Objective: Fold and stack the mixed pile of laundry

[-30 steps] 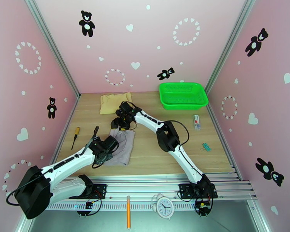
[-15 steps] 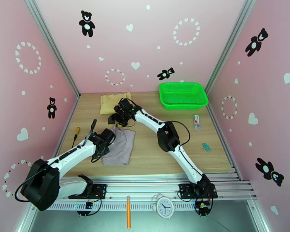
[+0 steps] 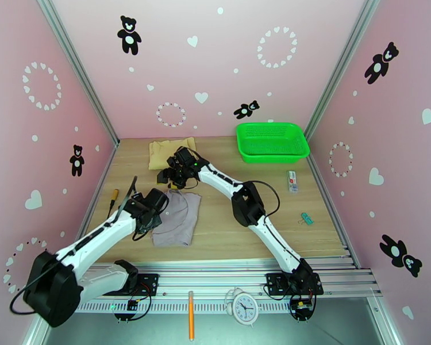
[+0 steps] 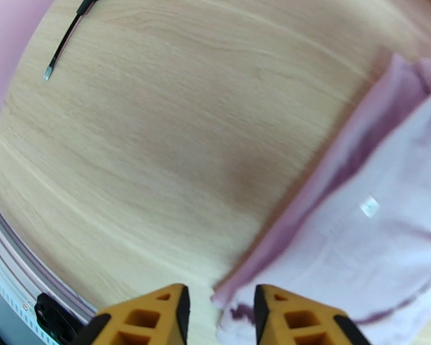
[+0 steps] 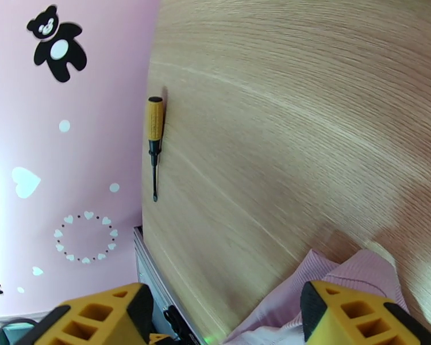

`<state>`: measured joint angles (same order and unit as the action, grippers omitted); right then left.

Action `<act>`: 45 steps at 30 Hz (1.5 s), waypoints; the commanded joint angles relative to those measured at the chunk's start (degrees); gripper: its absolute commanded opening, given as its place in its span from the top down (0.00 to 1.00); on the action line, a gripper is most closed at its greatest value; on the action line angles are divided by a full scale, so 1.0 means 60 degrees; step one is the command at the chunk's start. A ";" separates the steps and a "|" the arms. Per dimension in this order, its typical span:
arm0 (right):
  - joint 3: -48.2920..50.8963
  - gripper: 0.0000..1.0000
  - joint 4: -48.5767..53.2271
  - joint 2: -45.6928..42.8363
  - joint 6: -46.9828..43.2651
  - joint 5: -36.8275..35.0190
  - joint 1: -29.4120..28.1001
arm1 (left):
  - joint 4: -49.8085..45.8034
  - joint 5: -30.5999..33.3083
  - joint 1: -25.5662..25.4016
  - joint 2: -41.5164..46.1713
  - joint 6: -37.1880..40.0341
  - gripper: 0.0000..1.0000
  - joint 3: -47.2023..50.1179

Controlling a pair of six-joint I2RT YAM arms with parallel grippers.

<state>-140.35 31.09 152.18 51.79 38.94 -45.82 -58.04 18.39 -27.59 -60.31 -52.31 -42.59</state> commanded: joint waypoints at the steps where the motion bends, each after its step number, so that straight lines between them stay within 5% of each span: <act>1: -0.0223 0.26 0.1019 -0.0845 -0.1398 0.0355 0.0196 | -0.0935 -0.0978 -0.0319 0.1311 -0.0698 0.52 -0.0080; 6: 0.0174 0.26 0.2808 -0.1841 -0.3514 0.0556 0.0486 | -0.0475 -0.1734 -0.1435 0.2068 -0.2108 0.43 0.0628; 12: 0.2102 0.23 0.3844 -0.3094 -0.5863 0.0356 0.1015 | 0.1824 -0.1984 -0.3403 0.1074 -0.4205 0.26 0.1505; 19: 0.3790 0.23 0.4018 -0.3192 -0.7810 0.0026 0.1689 | 0.3664 -0.1361 -0.3963 0.0969 -0.6085 0.14 0.2793; 27: 0.3940 0.26 0.3433 -0.2357 -0.8182 -0.0409 0.1361 | 0.4722 -0.1259 -0.3128 0.1347 -0.6717 0.12 0.4292; 38: 0.1834 0.38 0.3666 -0.0665 -0.7775 -0.0670 0.0885 | 0.4888 -0.2184 -0.0540 -0.0417 -0.3897 0.14 0.3583; 45: 0.5383 0.41 0.1802 -0.2437 -0.5985 -0.1376 0.0810 | 0.4546 -0.1932 0.0334 -0.2413 -0.2138 0.16 0.1724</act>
<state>-116.81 43.16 141.10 9.39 34.39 -39.70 -39.90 -7.09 -28.97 -70.11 -75.53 -31.55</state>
